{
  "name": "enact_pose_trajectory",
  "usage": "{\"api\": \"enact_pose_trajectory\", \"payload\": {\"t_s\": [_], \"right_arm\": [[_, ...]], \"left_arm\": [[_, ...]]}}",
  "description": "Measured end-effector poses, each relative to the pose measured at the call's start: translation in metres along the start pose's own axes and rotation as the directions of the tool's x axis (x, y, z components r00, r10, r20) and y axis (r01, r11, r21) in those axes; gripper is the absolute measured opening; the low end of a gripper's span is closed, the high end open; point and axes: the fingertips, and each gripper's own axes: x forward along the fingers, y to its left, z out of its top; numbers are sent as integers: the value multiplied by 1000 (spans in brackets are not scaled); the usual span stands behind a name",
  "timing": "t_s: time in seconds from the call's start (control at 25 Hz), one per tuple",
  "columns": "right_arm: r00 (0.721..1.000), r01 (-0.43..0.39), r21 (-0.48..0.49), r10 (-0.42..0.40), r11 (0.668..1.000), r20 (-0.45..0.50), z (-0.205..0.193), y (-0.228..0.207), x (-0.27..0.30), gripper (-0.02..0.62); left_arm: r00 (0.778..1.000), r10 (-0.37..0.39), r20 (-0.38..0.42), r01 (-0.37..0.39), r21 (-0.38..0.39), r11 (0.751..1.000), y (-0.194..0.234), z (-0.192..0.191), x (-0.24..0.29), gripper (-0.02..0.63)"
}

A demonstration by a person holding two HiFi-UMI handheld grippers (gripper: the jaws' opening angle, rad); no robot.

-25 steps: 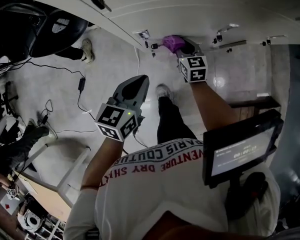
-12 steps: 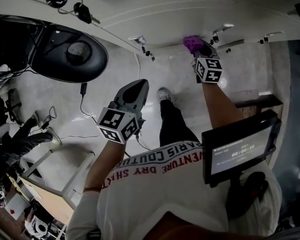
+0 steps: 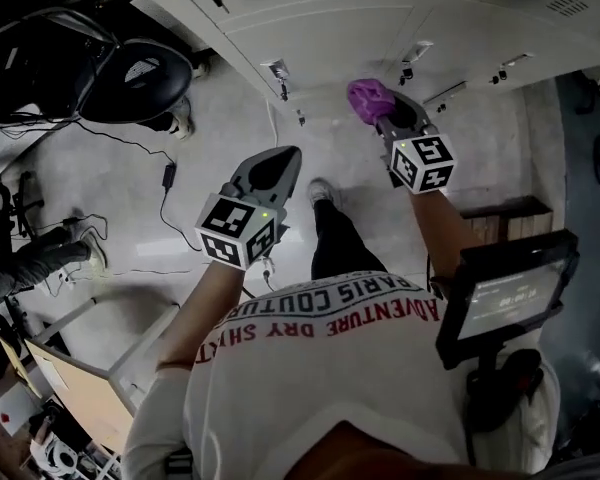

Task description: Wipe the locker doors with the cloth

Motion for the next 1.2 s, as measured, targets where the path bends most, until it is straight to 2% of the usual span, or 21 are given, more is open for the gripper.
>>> {"api": "enact_pose_trajectory", "payload": {"t_s": [0.12,0.24,0.4,0.52,0.76,0.92,1.04,1.2], "right_arm": [[995,-96,-12,97,995,30,53,45,-73,72],[987,-148,-35,150,988,54,90,85,-147,72],[982,-162,-31,164,986,98,106,139,-242,72],[980,-167,-50,172,985,96,106,170,-299,72],[973,-215,-46,218,976,81,103,218,-394,72],[965,-246,-69,251,967,76,92,230,-460,74],[963,-253,-57,257,966,85,64,233,-521,74],[966,-245,-32,247,969,82,2,238,-627,74]], "left_arm": [[997,-23,75,17,74,997,-46,32,-34,2],[989,-54,139,36,126,991,-93,53,-71,2],[980,-112,168,74,218,973,-172,49,-121,2],[973,-148,177,103,242,965,-222,44,-150,2],[969,-180,167,136,242,961,-304,21,-200,2],[961,-188,202,135,251,959,-362,4,-221,2],[959,-185,216,129,249,960,-418,-33,-233,2],[960,-200,196,153,227,962,-516,-114,-246,2]]}}
